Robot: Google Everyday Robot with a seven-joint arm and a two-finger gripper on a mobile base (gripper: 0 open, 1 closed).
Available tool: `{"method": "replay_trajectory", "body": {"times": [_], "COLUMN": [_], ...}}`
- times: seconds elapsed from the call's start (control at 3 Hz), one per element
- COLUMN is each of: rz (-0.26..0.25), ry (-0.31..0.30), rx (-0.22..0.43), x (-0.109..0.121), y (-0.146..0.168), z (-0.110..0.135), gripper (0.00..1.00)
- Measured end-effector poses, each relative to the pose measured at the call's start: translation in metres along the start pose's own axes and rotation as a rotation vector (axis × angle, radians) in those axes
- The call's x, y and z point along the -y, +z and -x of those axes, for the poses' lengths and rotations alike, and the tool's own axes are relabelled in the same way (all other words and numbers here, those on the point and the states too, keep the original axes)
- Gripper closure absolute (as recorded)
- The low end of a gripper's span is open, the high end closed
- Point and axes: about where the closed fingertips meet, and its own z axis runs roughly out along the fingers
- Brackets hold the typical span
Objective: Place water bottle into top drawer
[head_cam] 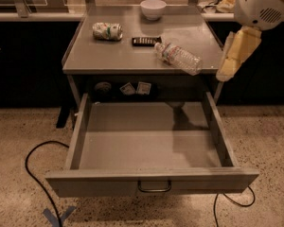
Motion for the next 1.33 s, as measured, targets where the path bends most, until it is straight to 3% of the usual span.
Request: {"method": "replay_trajectory", "body": {"times": [0.33, 0.67, 1.0, 1.33], "rz": [0.009, 0.035, 0.040, 0.031], "ry": [-0.005, -0.021, -0.023, 0.043], "rx": [0.095, 0.146, 0.145, 0.149], "x": [0.026, 0.039, 0.042, 0.057], "y": [0.028, 0.052, 0.056, 0.069], "z": [0.014, 0.029, 0.031, 0.029], "gripper": [0.00, 0.00, 0.00, 0.00]}}
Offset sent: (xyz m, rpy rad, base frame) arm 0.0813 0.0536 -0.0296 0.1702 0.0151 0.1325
